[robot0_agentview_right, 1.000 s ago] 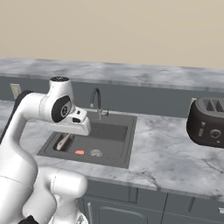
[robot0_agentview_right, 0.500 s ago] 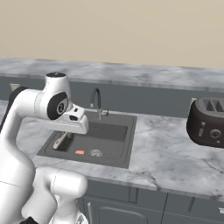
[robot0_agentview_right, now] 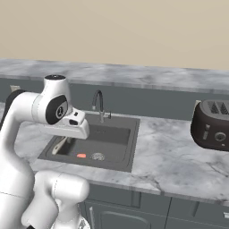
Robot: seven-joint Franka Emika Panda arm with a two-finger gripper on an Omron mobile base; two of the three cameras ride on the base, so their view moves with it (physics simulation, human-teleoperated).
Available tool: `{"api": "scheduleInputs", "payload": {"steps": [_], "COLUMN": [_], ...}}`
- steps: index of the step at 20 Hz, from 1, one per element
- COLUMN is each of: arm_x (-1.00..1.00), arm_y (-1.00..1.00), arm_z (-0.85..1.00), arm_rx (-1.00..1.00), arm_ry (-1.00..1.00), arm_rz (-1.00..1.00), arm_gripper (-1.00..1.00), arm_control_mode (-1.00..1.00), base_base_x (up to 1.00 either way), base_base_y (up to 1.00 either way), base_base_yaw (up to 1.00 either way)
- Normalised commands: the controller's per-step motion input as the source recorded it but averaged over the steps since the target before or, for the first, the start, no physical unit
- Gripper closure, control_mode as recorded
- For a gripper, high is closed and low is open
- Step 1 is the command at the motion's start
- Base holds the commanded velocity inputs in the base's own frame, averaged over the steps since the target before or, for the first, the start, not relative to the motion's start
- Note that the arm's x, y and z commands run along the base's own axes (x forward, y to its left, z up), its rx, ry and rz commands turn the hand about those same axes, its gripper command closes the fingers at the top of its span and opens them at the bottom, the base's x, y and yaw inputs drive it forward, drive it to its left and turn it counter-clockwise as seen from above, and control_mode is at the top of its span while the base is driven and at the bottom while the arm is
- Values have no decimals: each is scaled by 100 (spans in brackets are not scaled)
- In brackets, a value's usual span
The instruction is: Pick up the bar soap and dish brush from the sink, and place them back in the cabinet, and close the cabinet doors.
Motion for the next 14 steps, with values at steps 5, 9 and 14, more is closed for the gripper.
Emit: {"api": "scheduleInputs", "payload": {"steps": [5,9,14], "arm_x": [0,0,0], "arm_y": [0,0,0], "arm_z": [0,0,0], "arm_rx": [0,0,0], "arm_ry": [0,0,0], "arm_rz": [0,0,0], "arm_gripper": [100,100,100], "arm_control_mode": [100,100,100], "base_base_x": [-20,-42,-58], "base_base_y": [0,0,0], "base_base_yaw": [0,-7,-27]}}
